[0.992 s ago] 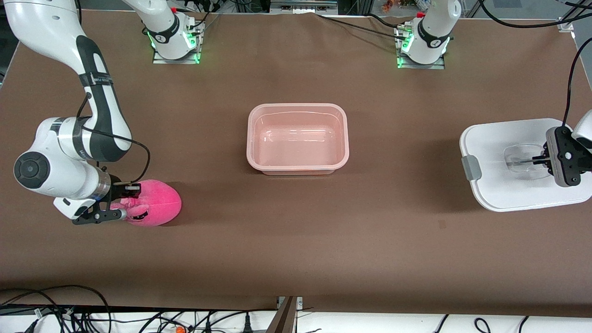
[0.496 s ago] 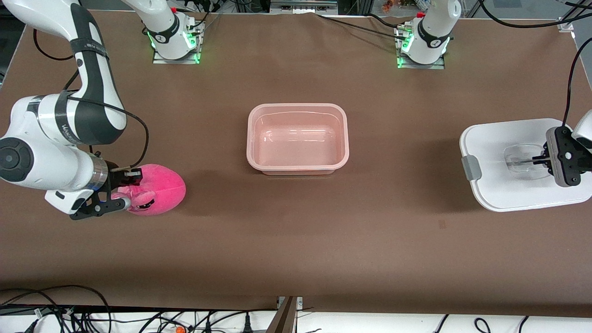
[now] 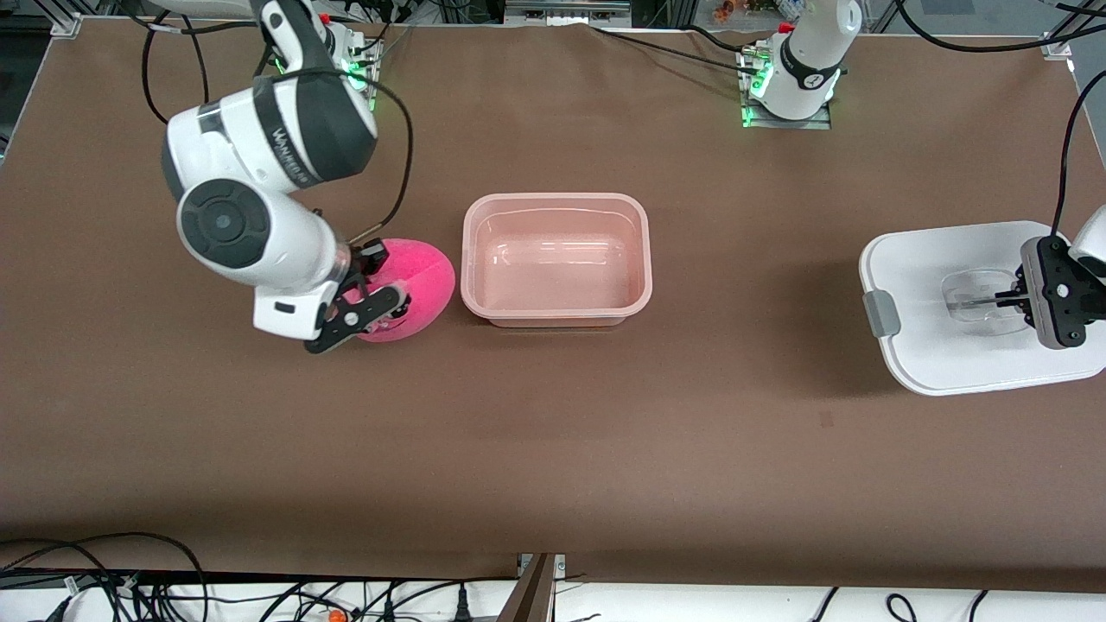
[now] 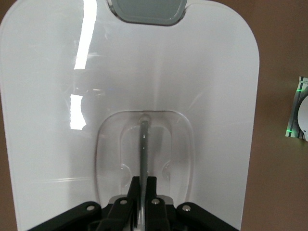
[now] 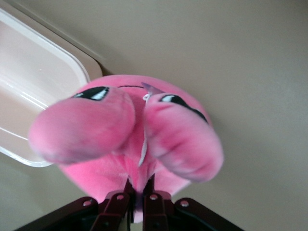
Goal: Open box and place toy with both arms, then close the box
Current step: 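Lift the pink plush with the right gripper and carry it over the box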
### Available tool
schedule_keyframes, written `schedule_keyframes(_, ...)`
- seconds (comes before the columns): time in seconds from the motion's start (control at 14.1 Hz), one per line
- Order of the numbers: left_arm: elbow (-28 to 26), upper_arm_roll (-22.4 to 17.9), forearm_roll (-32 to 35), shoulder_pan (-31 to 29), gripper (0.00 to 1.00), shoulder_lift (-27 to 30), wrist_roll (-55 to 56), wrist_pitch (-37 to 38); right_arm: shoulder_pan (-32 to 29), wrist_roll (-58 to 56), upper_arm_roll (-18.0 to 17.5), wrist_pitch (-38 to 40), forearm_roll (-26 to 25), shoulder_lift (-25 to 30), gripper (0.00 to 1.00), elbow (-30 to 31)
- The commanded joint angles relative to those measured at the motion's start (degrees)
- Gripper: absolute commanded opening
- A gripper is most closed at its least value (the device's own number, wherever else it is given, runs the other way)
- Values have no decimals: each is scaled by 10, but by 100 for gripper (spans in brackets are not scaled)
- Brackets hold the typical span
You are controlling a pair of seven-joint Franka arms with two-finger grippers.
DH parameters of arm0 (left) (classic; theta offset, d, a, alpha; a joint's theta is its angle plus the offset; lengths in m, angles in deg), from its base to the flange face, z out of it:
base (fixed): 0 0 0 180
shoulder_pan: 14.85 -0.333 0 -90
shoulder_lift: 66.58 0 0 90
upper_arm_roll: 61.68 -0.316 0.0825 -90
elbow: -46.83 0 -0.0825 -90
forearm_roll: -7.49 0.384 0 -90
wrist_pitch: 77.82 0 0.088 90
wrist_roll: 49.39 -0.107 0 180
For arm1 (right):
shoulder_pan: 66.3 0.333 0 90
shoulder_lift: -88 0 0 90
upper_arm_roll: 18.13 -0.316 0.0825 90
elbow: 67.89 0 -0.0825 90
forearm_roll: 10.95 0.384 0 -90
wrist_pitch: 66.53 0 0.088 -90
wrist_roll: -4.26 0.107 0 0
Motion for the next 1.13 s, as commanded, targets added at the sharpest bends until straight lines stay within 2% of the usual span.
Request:
schedule_keyframes(0.0, 12, 2, 12, -3, 0, 1, -14, 11, 30, -3, 3, 32, -4, 0, 0, -30)
schedule_keyframes(0.35, 12, 2, 13, -3, 0, 1, -14, 11, 131, -28, 2, 48, -47, -6, 0, -56)
schedule_keyframes(0.57, 11, 1, 13, -4, 0, 1, -15, 10, 182, -73, 3, 47, -111, -26, 0, -62)
schedule_keyframes(0.78, 11, 1, 13, -4, 0, 1, -15, 10, 196, -137, 3, 46, -139, -62, 0, -103)
schedule_keyframes(1.06, 11, 1, 13, -7, 0, 1, -15, 10, 217, -156, 2, 41, -141, -86, 0, -128)
